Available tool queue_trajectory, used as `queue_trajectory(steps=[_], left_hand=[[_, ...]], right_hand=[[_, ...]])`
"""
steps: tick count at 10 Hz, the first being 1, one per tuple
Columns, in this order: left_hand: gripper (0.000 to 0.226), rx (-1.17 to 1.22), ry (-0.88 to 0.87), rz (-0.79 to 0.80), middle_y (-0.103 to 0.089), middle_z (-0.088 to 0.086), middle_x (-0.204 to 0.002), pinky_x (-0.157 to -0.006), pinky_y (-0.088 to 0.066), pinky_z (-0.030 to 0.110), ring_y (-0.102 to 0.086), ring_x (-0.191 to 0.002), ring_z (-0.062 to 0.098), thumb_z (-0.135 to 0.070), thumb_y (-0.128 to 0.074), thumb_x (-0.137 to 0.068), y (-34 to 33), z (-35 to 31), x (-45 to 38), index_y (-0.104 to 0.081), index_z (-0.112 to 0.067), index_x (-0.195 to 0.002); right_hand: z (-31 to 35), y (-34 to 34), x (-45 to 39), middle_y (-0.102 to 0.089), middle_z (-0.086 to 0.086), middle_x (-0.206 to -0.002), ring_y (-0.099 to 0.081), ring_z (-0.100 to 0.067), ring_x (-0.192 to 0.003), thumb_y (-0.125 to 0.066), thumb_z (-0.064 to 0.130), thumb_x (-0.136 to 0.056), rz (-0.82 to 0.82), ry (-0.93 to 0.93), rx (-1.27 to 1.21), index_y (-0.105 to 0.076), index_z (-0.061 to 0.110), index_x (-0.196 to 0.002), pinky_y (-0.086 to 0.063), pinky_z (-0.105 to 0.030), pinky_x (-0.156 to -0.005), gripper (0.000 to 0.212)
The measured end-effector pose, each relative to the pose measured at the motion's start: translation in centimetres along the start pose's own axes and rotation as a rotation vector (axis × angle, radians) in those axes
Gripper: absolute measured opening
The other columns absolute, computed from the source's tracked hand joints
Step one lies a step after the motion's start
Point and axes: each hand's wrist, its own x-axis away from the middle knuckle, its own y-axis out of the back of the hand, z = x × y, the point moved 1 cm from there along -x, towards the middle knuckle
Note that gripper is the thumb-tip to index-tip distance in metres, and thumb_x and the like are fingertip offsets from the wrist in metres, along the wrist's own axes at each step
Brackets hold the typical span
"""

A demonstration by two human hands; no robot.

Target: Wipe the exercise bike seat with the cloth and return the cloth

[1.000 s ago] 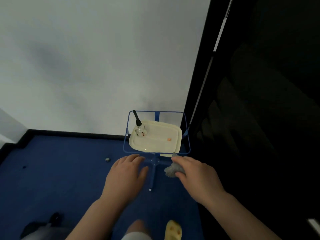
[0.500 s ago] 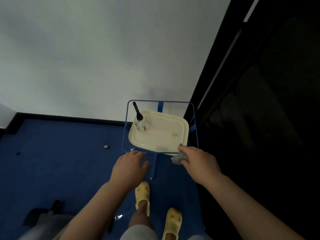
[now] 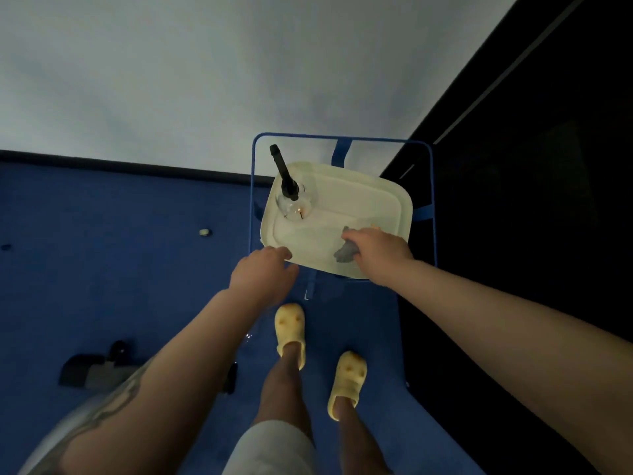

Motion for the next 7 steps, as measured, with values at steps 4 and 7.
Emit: queue_trajectory(steps=[4, 7], left_hand=[[0.039, -0.027, -0.011, -0.037, -0.059, 0.005, -0.121, -0.082, -0.042, 0.037, -0.054, -0.106, 0.027, -0.036, -0.041, -0.090, -0.2, 0.6, -4.0, -0.052, -0.023, -0.126], [0.041, -0.001, -0.034, -0.111, -0.056, 0.005, -0.125, -0.079, -0.041, 0.036, -0.053, -0.108, 0.027, -0.036, -0.041, -0.091, 1.2, -2.3, -1.9, -0.050, -0.021, -0.128]], right_hand=[[-2.4, -1.0, -5.8, 0.009, -0.002, -0.162, -0.018, -0.027, -0.143, -0.043, 0.013, -0.094, 0.117, -0.170, 0.143, 0.001, 0.031, -0.152, -0.034, -0.045, -0.109, 0.075], [-1.9, 1.9, -1.5, 0.005, 0.001, -0.162, -0.015, -0.026, -0.144, -0.047, 0.026, -0.094, 0.093, -0.143, 0.127, 0.000, 0.030, -0.152, -0.033, -0.043, -0.110, 0.075]])
